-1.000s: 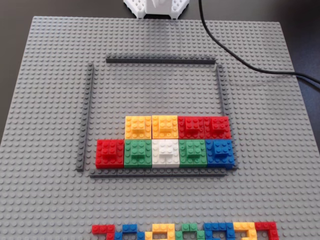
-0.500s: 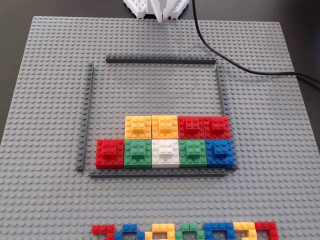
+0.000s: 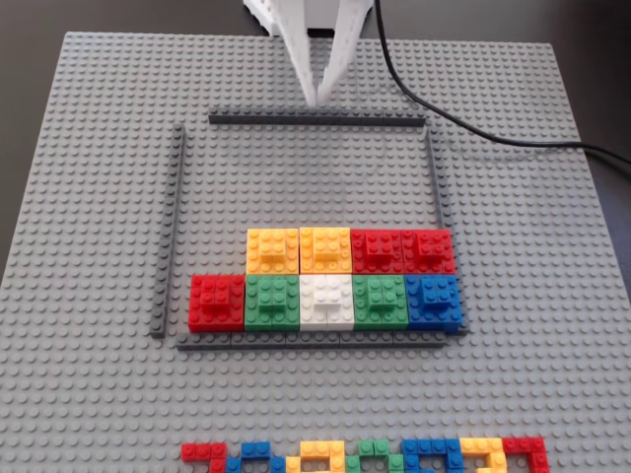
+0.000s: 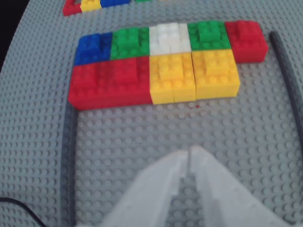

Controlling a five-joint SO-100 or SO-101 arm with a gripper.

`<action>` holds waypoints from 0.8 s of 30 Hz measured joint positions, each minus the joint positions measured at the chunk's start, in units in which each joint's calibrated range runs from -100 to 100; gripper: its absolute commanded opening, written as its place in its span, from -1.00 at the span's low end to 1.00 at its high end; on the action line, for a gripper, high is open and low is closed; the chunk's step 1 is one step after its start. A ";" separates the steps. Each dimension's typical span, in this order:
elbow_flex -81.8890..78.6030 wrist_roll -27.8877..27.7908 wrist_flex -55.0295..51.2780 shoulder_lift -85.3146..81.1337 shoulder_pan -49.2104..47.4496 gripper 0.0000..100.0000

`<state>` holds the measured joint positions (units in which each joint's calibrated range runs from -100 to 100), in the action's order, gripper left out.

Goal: Grab the cube and place it into the grid

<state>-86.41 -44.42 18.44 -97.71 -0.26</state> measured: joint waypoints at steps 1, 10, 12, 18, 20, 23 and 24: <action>-0.79 -0.15 0.34 0.00 0.00 -1.00; -4.77 -1.95 1.81 0.00 0.00 -1.00; -5.74 -2.30 1.86 0.00 0.00 -1.00; -8.65 -3.08 2.64 0.00 0.00 -1.00; -9.09 -3.08 2.98 0.00 0.00 -1.00; -9.62 -3.57 3.42 0.00 0.15 -1.00; -10.33 -3.66 3.61 0.00 0.36 -1.00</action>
<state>-96.73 -48.08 22.05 -97.71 0.11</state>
